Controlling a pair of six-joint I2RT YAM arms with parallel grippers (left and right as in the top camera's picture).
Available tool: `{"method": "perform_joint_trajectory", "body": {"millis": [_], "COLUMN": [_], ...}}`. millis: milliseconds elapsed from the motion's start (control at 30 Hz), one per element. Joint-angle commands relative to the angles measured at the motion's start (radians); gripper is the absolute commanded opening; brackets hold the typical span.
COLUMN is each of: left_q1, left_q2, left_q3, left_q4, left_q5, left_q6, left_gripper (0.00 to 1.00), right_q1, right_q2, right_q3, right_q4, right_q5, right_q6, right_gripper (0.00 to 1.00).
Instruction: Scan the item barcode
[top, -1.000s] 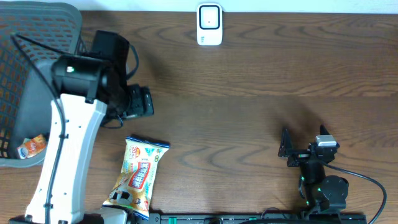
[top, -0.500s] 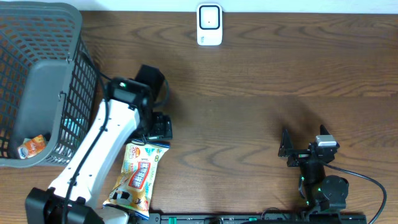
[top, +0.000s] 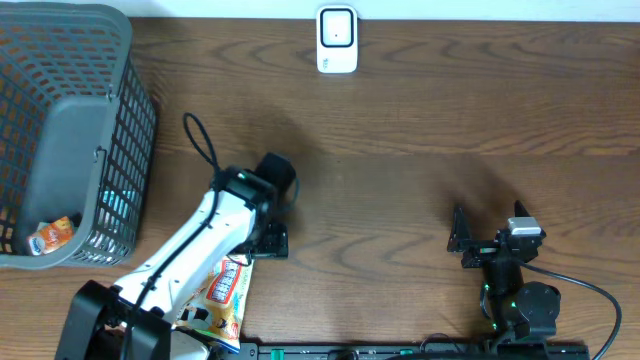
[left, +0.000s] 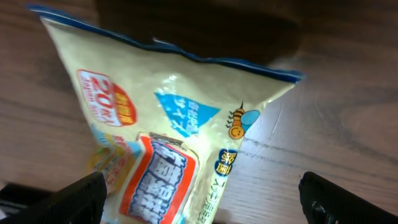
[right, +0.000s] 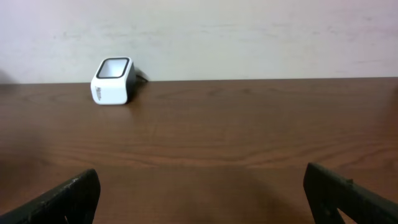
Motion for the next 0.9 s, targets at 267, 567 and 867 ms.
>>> {"method": "perform_joint_trajectory", "body": {"millis": [267,567,867], "left_q1": [-0.017,-0.016,-0.016], "left_q2": [-0.002,-0.002,-0.002], "left_q3": [-0.114,-0.154,-0.154], "left_q4": [0.023,0.065,0.078], "left_q5": [-0.088,-0.085,-0.038], "left_q6": [-0.071,-0.071,-0.05], "left_gripper": [0.98,0.98,0.97], "right_q1": [-0.011,-0.011,-0.011], "right_q2": [-0.002,-0.002,-0.002], "right_q3": [-0.001,-0.001,-0.001], "right_q4": [-0.004,-0.004,-0.004], "right_q5": [0.004,0.004,0.004], "right_q6": [0.01,0.01,0.01], "right_gripper": [0.99,0.99,0.99]}}
